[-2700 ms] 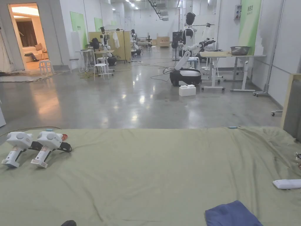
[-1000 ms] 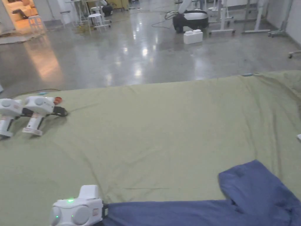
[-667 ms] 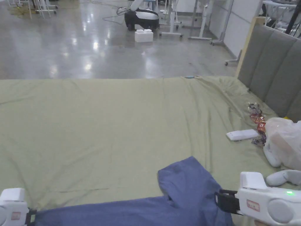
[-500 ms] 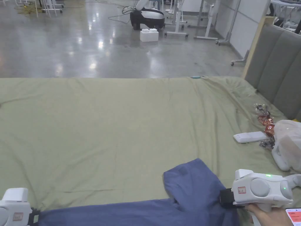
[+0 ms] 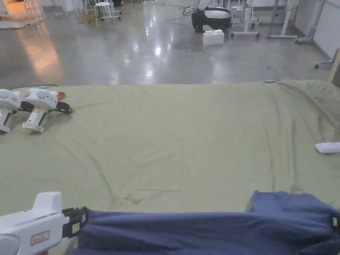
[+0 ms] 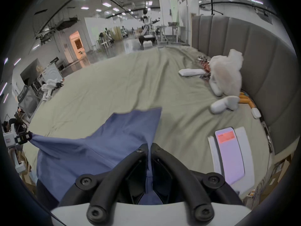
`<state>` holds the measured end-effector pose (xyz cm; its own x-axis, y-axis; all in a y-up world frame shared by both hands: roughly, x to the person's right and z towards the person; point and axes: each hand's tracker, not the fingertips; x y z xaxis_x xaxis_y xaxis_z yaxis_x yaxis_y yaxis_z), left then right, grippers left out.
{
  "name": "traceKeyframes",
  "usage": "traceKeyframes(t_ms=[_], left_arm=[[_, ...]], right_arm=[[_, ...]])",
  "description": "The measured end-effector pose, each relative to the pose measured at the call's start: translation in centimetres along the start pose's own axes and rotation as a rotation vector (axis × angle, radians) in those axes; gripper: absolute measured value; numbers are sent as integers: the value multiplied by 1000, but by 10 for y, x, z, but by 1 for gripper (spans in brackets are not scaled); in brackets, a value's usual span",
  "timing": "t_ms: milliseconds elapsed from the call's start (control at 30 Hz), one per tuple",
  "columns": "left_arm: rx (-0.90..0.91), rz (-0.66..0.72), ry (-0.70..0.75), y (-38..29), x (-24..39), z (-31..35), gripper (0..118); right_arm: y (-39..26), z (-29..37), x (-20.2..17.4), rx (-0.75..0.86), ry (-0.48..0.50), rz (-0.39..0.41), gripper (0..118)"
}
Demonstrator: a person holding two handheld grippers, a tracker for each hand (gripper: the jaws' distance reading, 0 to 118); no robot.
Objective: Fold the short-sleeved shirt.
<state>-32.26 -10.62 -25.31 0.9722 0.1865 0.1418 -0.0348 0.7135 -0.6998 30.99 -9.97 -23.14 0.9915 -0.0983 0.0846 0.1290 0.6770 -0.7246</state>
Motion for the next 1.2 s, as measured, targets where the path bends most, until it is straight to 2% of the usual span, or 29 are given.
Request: traceKeyframes(t_ms=[100, 200, 433, 500, 533, 567, 600, 633, 767, 800, 900, 1067, 1200], left_arm=[[-2, 72, -21, -51, -12, 48, 0], [-24, 130, -36, -94, -16, 68, 0], [-91, 147, 10, -145, -14, 49, 1], [-102, 147, 23, -149, -14, 42, 26], [-104, 139, 51, -150, -15, 41, 47], [-100, 127, 75, -150, -16, 40, 77], [-90, 118, 103, -149, -16, 43, 89], [-59, 105, 139, -146, -14, 49, 90], [154, 48, 187, -121, 1, 88, 90], [218, 18, 184, -112, 10, 102, 90], [390, -85, 219, -83, 44, 139, 90], [627, -224, 254, -47, 103, 185, 90], [720, -244, 195, -35, 135, 203, 84]], right_arm=[[-51, 48, 3, 20, 20, -24, 0], [-93, 73, 5, 18, 25, -51, 0], [-148, 67, 1, -58, -1, -71, 0], [-154, 56, 1, -65, -24, -56, 1], [-155, 54, 0, -70, -27, -45, 6], [-157, 52, -1, -81, -45, -27, 32], [-156, 51, 0, -85, -72, -20, 54], [-156, 52, 0, -84, -77, -15, 64], [-146, 78, -1, 38, -55, -44, 64], [-142, 91, -6, 148, -74, -48, 64], [-119, 128, -23, 345, -35, 13, 64], [-84, 166, -56, 546, 23, 109, 64], [-68, 184, -84, 655, 67, 119, 64]])
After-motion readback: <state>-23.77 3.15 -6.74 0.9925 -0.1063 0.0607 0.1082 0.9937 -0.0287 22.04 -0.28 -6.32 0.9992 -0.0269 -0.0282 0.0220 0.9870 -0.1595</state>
